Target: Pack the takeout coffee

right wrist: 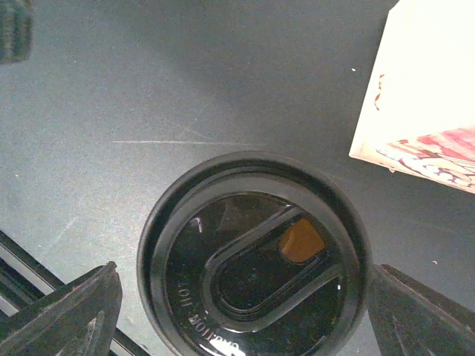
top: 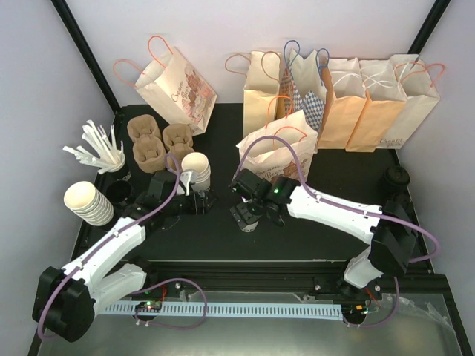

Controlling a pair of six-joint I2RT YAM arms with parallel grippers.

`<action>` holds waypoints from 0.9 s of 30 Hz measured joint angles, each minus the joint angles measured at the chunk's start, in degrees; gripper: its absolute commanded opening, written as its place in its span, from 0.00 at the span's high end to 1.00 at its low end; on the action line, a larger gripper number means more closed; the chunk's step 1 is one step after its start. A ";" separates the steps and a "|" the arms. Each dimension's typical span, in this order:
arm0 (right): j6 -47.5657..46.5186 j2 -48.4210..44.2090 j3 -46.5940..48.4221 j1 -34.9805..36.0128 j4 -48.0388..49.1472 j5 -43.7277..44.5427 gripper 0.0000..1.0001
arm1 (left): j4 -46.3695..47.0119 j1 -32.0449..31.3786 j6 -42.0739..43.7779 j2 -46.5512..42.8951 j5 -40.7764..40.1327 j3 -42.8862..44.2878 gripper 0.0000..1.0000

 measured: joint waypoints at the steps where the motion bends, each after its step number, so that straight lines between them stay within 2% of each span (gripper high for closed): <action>1: -0.07 0.13 0.26 0.24 -0.15 0.11 0.08 | 0.00 0.00 0.00 0.24 0.04 0.00 0.25; 11: -0.02 2.78 1.97 1.25 -1.42 1.31 0.09 | 0.00 0.11 0.11 1.68 0.48 -0.09 0.25; 14: 0.09 3.34 2.10 1.31 -1.70 1.86 0.22 | 0.00 0.11 0.20 1.68 0.48 -0.09 0.26; 15: 0.26 3.34 2.16 1.38 -1.77 2.05 0.22 | 0.00 0.11 0.24 1.68 0.48 -0.09 0.26; 27: 0.39 3.63 2.27 1.42 -1.99 2.36 0.21 | 0.00 0.11 0.96 1.70 0.50 -0.09 0.26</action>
